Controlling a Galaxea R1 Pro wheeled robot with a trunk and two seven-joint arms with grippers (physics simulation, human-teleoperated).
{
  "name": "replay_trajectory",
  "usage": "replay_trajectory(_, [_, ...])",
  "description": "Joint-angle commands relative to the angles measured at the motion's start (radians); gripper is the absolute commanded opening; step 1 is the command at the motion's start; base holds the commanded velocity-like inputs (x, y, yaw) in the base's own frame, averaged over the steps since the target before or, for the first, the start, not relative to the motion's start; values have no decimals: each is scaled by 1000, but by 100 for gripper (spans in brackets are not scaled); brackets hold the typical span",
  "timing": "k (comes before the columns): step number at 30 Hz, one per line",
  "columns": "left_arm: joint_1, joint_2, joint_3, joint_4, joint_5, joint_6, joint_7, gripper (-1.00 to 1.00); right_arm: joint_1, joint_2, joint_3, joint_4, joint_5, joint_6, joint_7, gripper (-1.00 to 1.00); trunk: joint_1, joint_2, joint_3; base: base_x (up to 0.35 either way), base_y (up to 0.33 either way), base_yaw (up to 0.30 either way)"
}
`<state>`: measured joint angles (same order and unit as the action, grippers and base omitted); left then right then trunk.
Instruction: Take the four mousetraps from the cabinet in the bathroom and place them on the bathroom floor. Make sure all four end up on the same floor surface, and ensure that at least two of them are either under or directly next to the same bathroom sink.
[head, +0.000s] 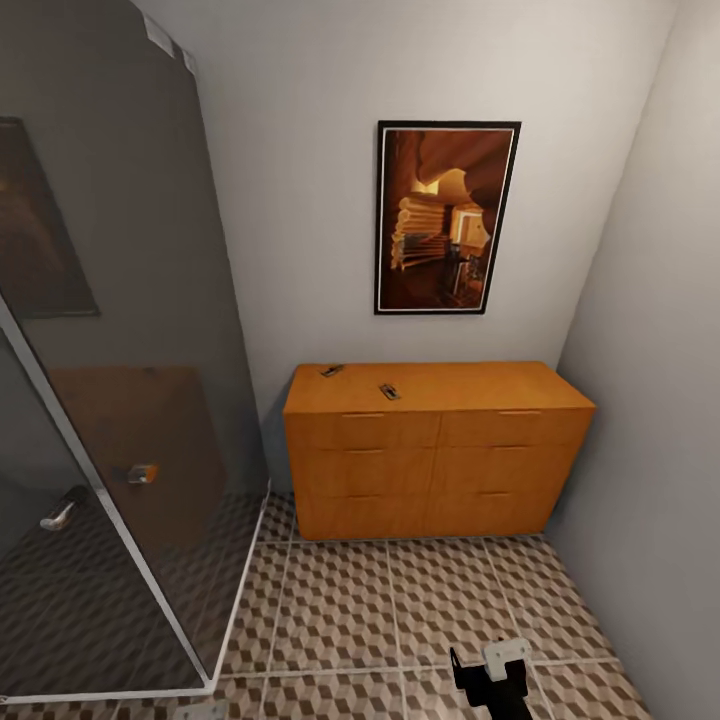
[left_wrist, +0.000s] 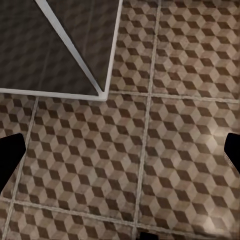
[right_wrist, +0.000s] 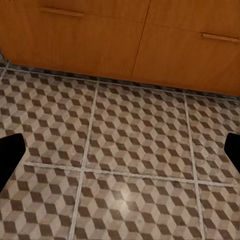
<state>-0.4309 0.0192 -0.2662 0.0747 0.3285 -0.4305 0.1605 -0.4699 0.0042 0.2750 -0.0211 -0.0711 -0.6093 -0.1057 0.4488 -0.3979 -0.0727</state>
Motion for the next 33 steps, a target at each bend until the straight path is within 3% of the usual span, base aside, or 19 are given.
replay_trajectory(1, [-2, -1, -9, 3, 4, -5, 2, 100, -1, 0, 9, 1, -7, -3, -4, 100, 1, -2, -2, 330, 0, 0])
replay_trajectory(8, [-2, -1, -9, 3, 4, -5, 2, 100, -1, 0, 9, 1, -7, -2, -4, 100, 1, -2, -2, 257, 0, 0])
replay_trajectory(33, [-2, -1, -9, 3, 4, -5, 2, 100, -1, 0, 9, 1, -7, 0, -3, 100, 1, -2, -2, 56, 0, 0])
